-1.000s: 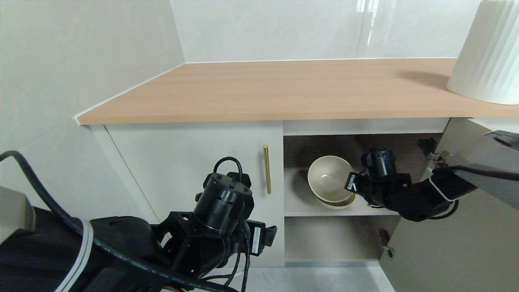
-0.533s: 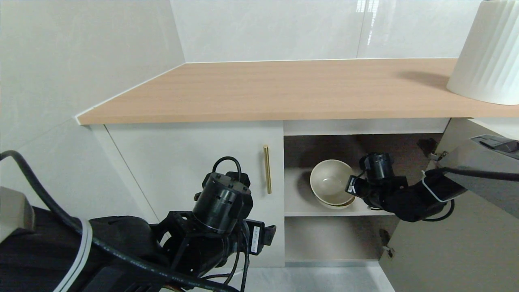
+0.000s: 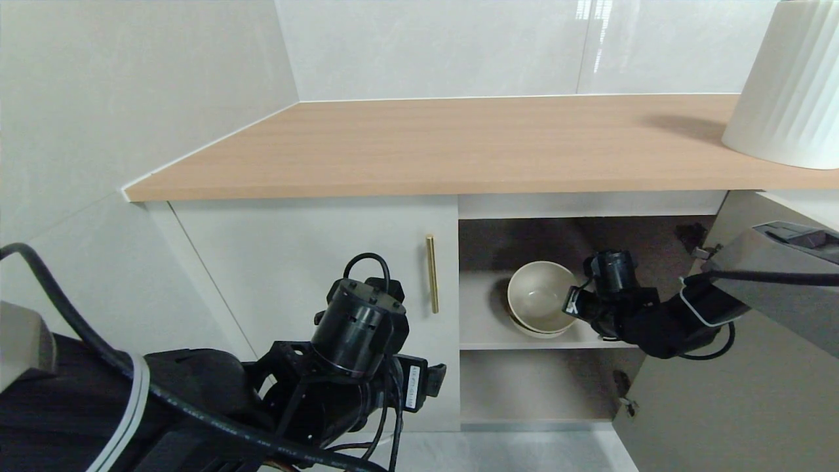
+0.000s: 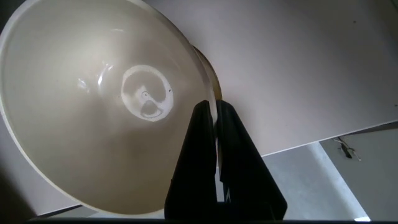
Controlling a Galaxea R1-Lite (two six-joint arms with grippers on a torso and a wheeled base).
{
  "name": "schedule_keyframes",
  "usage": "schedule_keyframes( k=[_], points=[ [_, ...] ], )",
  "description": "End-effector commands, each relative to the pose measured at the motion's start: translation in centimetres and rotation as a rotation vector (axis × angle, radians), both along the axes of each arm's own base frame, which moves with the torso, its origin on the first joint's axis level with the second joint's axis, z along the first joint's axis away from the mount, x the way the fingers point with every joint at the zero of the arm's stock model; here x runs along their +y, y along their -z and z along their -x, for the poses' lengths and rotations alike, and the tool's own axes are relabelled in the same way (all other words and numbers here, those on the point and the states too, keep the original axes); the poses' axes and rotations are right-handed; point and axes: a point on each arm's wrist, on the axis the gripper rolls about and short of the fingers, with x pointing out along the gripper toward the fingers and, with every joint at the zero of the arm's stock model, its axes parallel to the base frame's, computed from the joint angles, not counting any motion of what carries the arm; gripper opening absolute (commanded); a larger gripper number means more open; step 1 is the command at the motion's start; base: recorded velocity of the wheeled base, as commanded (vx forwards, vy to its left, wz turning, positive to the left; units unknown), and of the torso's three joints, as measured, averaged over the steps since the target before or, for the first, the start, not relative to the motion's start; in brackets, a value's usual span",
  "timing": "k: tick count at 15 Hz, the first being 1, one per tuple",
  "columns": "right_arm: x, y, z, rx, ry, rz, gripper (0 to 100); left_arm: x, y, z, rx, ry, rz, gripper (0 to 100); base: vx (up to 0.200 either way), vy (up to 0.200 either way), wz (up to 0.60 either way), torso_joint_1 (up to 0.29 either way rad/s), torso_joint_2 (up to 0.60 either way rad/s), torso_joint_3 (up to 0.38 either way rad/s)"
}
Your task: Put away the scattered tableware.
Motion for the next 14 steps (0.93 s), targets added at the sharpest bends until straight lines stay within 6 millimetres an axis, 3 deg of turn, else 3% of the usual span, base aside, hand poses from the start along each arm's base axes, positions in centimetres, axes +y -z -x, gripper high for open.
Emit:
schedule_keyframes(
  k=[1,10,11,14],
  points=[
    [0.0,0.07,-0.01,0.001,0.0,0.0,0,-0.01,-0.01,0.0,-0.001,-0.001,0.001,100,0.0,0.0,0.0,0.0,0.0,0.0],
    [0.15,0.55,-0.05,0.012,-0.006,0.002,0,0.03,-0.15,0.04,-0.004,-0.001,0.004,100,0.0,0.0,0.0,0.0,0.0,0.0],
    [0.15,0.55,-0.05,0.012,-0.006,0.002,100,0.04,-0.2,0.05,-0.005,-0.001,0.005,100,0.0,0.0,0.0,0.0,0.0,0.0],
    [0.34,0.61,0.05,0.017,-0.015,0.001,100,0.04,-0.2,0.05,-0.005,-0.001,0.005,100,0.0,0.0,0.0,0.0,0.0,0.0]
  ],
)
